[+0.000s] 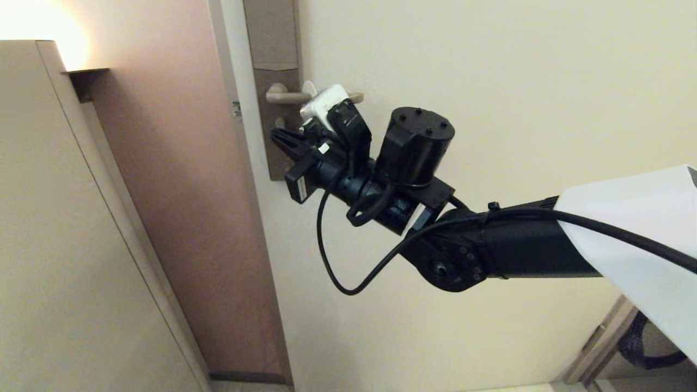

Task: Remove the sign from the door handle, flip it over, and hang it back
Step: Hang the sign back with the other side facing out

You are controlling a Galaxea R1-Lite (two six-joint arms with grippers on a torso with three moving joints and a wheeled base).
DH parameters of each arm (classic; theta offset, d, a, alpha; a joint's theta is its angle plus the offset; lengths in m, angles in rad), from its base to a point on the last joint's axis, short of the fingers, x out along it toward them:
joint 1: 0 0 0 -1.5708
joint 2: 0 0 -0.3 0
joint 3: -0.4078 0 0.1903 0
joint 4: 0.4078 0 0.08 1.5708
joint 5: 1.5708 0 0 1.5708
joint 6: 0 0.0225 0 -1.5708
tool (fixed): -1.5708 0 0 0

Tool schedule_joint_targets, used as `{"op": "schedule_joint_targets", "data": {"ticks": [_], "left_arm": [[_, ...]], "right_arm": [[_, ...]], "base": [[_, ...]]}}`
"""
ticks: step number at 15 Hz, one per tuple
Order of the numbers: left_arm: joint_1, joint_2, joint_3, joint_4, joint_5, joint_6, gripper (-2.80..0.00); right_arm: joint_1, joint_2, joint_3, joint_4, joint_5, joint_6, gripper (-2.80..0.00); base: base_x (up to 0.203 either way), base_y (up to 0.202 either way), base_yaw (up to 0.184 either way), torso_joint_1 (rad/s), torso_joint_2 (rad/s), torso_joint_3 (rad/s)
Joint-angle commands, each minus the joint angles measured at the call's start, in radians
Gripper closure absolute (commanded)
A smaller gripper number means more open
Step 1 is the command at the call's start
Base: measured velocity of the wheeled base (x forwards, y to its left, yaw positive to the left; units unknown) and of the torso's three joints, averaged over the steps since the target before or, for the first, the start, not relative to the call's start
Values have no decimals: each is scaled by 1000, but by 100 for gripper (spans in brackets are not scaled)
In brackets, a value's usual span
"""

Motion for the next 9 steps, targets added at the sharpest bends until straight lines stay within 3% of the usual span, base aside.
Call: {"op": "schedule_joint_targets", "data": {"ticks": [1, 7, 9], "left_arm": [[0, 1, 0, 0, 0, 0, 0], [0, 1, 0, 0, 0, 0, 0], [0, 1, 0, 0, 0, 0, 0]], "right_arm": [[0, -65, 36, -1, 18, 1, 0], [-5, -279, 206, 55, 90, 3, 0], [-43, -310, 249, 72, 91, -1, 0]], "base": [[0, 0, 0, 0, 0, 0], [0, 0, 0, 0, 0, 0], [0, 0, 0, 0, 0, 0]]}}
